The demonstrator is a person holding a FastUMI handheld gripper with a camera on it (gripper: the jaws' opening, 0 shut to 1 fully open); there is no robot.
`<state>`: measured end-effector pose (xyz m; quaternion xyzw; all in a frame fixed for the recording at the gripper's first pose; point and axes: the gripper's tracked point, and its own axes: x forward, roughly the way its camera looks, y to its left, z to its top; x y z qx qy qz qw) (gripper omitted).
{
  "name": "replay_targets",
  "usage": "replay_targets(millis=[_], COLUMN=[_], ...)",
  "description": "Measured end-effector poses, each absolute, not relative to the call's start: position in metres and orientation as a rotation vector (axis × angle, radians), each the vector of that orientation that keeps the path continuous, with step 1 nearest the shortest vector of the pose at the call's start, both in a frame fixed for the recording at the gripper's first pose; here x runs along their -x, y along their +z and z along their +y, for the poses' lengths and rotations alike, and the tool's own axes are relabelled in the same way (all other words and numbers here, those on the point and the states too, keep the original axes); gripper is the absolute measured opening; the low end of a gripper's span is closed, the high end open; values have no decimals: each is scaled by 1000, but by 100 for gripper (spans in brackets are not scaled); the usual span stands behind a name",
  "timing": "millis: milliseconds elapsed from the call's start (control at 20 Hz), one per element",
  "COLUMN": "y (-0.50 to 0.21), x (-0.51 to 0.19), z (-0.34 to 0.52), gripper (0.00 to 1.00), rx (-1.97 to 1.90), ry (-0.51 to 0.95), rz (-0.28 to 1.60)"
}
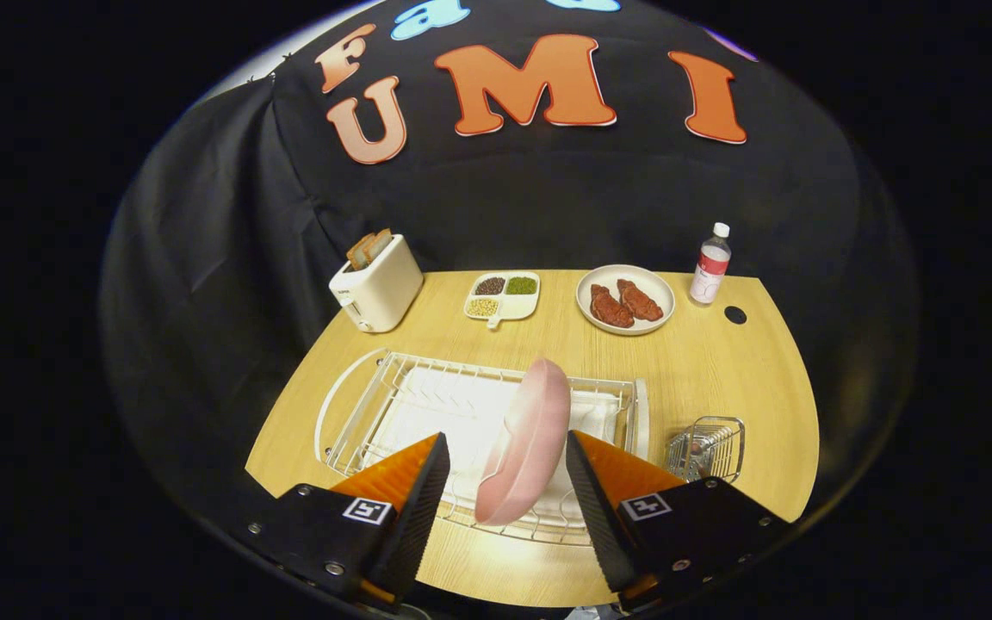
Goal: Take the plate from the dish rack, then take the spoon from the basket and place it into the plate.
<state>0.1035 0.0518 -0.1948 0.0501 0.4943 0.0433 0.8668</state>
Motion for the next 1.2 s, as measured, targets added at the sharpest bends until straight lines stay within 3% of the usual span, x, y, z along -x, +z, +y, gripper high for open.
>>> replay_targets(millis=[250, 350, 550, 700, 900, 1200], y=[-219, -230, -255, -263, -258, -244], x=[-118, -118, -120, -125, -146, -161], z=[34, 36, 27, 22, 7, 7], gripper=[80, 75, 58, 35, 22, 19], rx=[-25, -27, 24, 81, 186, 285], ry=[-11, -14, -77, -122, -165, -163], rz=[1114, 1163, 1252, 1288, 1251, 1206])
